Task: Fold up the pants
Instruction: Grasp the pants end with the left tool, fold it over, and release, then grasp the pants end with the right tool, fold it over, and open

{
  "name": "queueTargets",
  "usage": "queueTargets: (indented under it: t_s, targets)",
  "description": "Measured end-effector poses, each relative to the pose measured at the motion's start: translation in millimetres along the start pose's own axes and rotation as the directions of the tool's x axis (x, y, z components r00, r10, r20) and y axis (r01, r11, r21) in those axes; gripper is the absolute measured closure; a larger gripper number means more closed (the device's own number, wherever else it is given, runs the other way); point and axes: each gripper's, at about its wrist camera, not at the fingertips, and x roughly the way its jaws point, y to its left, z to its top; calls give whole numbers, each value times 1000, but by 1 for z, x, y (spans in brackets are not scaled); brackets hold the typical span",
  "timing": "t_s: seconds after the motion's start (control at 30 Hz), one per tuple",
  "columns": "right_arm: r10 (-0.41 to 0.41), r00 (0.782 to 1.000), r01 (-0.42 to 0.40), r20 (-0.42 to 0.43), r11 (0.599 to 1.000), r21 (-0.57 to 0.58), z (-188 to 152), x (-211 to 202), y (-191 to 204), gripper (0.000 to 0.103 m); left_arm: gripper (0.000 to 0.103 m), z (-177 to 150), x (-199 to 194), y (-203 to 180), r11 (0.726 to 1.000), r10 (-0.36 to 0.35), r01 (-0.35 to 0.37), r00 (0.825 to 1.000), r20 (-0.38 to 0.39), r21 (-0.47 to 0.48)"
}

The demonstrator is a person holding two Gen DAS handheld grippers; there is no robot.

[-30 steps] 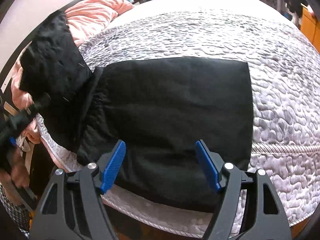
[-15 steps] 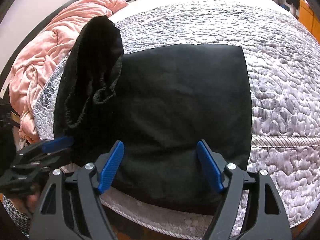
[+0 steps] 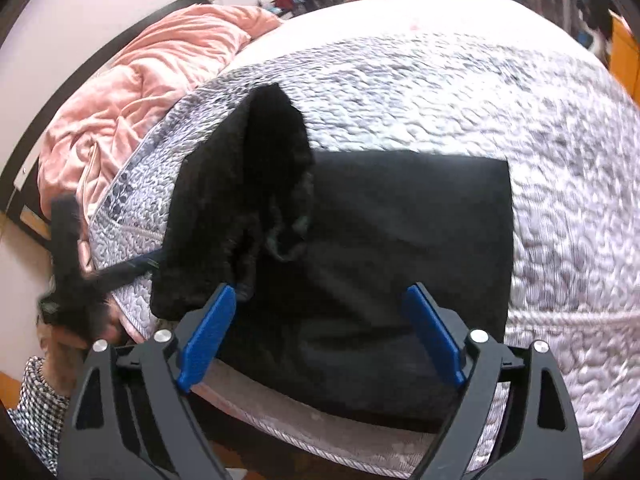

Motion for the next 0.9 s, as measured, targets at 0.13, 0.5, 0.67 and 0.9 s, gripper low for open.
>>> queueTargets:
  t_s: [0.13, 0.5, 0.67, 0.9]
  targets:
    - [11, 1000, -11, -28, 1000, -28, 15, 10, 14, 12, 4, -12, 6, -11, 997, 34, -35, 999, 6, 74]
    - [22, 987, -32, -160, 998, -60, 35, 87, 35, 28, 4, -13, -7, 26, 996, 2, -5, 999, -34, -90]
    - [101, 987, -110, -129, 991, -69, 34, 74, 38, 80, 4, -15, -9, 43, 987, 1, -5, 1000, -25, -158]
    - [193, 981, -195, -28, 976, -98, 35, 15, 47, 83, 4, -10, -25, 35, 988, -22, 24, 1000, 17, -152]
